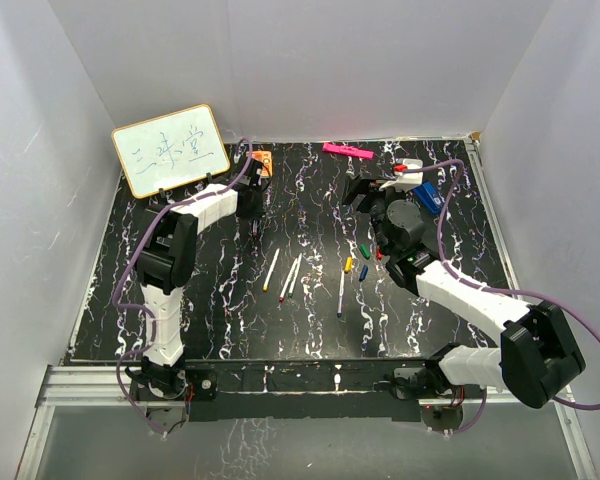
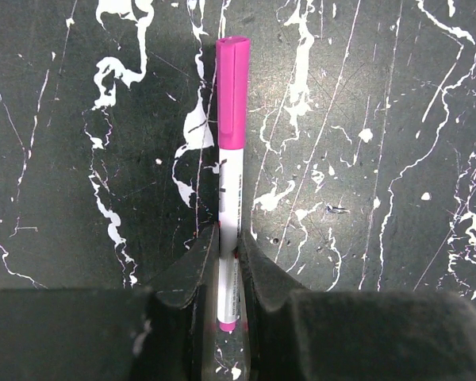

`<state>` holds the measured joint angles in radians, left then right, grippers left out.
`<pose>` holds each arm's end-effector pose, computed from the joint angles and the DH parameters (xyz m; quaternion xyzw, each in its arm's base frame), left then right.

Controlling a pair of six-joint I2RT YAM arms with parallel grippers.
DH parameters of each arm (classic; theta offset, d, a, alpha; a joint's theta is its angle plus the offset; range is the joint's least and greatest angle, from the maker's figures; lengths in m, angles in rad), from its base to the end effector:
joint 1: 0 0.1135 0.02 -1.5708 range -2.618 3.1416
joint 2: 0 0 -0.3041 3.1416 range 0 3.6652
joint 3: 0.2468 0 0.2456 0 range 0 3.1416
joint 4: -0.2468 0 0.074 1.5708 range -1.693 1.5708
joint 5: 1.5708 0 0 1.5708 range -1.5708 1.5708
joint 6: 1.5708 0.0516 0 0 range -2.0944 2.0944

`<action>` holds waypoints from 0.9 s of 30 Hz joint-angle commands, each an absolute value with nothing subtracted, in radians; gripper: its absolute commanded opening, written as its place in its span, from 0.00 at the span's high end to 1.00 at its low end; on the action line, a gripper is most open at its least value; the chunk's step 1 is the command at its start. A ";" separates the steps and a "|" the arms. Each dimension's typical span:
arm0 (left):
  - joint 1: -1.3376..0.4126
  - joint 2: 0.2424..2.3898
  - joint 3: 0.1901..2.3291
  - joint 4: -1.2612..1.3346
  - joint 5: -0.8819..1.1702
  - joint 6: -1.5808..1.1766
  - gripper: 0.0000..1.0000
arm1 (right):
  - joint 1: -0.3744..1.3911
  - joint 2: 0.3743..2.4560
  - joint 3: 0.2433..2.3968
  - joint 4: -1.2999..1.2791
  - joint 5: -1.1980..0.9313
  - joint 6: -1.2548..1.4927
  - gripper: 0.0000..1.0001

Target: Insert the pens into the pen caps

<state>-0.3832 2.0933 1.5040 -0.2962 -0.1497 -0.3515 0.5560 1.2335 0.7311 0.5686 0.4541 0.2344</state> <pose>0.4501 -0.1732 0.1977 -0.0102 0.9395 -0.0546 0.3380 0.2473 0.1270 0.3463 0.0556 0.6835 0.1319 0.7158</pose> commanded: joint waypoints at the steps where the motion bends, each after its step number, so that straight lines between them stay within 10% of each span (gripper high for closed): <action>1: -0.376 2.099 1.545 -0.327 -0.147 -0.354 0.92 | 0.555 1.231 0.752 0.612 0.467 0.223 0.24; 27: -0.373 1.952 1.503 -0.286 -0.138 -0.340 0.71 | 0.555 1.222 0.746 0.602 0.506 0.218 0.24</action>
<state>-0.3801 2.0869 1.5219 -0.2970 -0.1467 -0.3500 0.5560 1.2335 0.7311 0.5716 0.4633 0.2276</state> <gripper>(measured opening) 0.288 0.761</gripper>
